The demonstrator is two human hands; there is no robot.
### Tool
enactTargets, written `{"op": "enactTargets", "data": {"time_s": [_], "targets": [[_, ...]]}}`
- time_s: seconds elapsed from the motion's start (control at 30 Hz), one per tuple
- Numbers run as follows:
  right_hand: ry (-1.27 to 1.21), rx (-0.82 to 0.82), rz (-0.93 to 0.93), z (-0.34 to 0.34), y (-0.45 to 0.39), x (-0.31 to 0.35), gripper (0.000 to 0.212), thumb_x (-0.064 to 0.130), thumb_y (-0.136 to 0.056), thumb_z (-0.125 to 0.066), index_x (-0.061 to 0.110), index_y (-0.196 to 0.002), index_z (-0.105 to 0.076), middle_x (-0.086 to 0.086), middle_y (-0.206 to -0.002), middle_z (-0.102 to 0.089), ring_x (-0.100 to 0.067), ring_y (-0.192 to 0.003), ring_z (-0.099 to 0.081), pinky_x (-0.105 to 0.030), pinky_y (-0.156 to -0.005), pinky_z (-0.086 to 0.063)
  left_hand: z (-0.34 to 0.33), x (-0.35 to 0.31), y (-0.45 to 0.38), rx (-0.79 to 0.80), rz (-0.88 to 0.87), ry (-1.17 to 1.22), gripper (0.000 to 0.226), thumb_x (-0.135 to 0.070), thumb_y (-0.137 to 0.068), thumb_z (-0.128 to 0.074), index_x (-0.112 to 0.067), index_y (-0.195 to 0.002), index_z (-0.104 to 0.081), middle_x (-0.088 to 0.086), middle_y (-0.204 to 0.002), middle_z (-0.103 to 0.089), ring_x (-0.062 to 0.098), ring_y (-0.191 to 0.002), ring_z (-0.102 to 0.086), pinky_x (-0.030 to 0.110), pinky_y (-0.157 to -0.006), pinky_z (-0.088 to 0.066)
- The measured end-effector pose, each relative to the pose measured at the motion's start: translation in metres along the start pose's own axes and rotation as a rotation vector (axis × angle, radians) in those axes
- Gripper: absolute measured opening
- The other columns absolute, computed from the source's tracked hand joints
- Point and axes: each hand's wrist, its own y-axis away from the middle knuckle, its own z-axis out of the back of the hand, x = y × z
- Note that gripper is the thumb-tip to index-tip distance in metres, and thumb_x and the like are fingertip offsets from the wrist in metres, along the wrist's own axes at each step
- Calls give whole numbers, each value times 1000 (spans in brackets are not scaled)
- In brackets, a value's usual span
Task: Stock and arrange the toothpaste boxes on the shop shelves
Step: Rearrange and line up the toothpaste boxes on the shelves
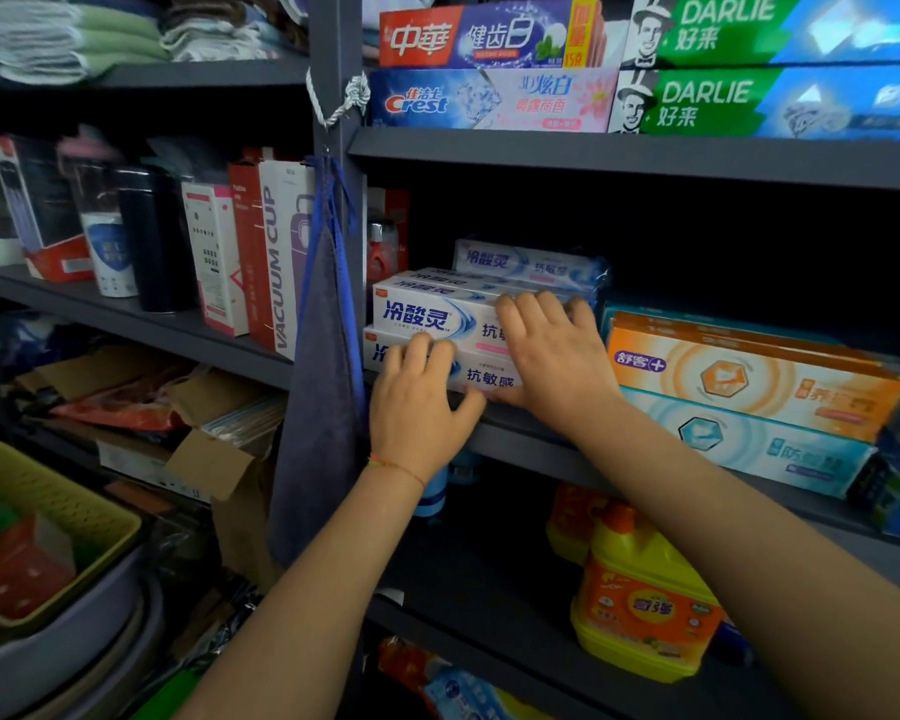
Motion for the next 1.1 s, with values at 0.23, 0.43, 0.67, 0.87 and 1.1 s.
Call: {"op": "enactTargets", "data": {"time_s": [0.23,0.43,0.67,0.87,1.1], "targets": [[22,46,-5,3,9,-9,98,65,-57,-80,7,-127,-45,-8,-113,-55,-29,-103,-53,-46,-89,-42,-16,-4,26,4,-50,71,34,-37,-89,-48,-10,-100,-65,6,-97,-59,26,-95,-53,52,-92,-46],[45,117,-12,9,5,-6,102,67,-63,-76,6,-136,-39,-8,-120,-53,-28,-110,-51,-47,-93,-41,-3,-4,21,48,-33,68,59,-43,-86,-46,-9,-134,-49,11,-139,-42,28,-130,-41,45,-103,-45],[-73,202,47,11,-4,-4,94,54,-82,-68,9,-150,-22,-8,-140,-44,-28,-129,-41,-44,-106,-33,4,-5,15,121,-98,-27,65,-46,-89,-38,-17,-147,-40,9,-152,-37,28,-144,-29,50,-111,-35],[-128,266,54,14,-3,-11,96,50,-88,-63,10,-156,-8,-9,-154,-32,-28,-140,-31,-44,-115,-24,6,-9,14,147,-118,-59,62,-43,-89,-40,-15,-144,-46,8,-145,-46,27,-138,-37,50,-108,-40],[53,210,44,12,17,0,107,50,-76,-74,3,-153,-18,-20,-144,-40,-36,-133,-40,-47,-113,-31,6,-13,6,147,-77,29,54,-33,-82,-60,-13,-132,-54,6,-137,-48,31,-117,-45,49,-94,-48]]}}
